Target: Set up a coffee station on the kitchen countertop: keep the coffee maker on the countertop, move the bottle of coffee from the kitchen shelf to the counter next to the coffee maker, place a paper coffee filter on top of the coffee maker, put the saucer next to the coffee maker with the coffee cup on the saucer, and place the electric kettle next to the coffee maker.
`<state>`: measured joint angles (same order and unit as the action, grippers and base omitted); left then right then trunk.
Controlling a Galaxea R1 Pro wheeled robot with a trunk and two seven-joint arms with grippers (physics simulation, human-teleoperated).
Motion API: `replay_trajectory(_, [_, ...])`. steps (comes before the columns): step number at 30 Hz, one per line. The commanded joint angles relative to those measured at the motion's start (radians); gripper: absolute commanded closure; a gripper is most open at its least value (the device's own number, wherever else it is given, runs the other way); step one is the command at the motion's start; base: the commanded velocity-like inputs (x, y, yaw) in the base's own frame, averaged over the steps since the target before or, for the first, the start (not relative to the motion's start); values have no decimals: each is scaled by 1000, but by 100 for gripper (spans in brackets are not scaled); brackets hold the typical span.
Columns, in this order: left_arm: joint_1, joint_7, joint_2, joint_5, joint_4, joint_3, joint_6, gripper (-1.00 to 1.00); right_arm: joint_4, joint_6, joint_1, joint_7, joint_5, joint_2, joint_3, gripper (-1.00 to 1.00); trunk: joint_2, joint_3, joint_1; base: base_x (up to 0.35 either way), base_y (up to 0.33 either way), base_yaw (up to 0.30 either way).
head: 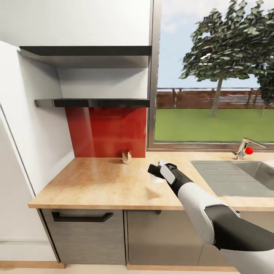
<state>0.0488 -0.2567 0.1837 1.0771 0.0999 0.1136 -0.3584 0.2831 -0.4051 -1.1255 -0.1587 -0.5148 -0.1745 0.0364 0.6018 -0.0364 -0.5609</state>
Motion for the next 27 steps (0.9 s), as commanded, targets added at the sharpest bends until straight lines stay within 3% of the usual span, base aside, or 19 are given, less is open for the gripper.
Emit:
replay_trajectory(1, [0, -3, 0, 11, 1, 9, -2, -100, 2, -2, 0, -9, -11, 0, 4, 100, -6, 2, 4, 0, 0, 0])
replay_trajectory(27, [0, -4, 0, 9, 1, 11, -2, -100, 2, 26, 0, -9, 11, 0, 8, 100, -188, 83, 103, 0, 0, 0])
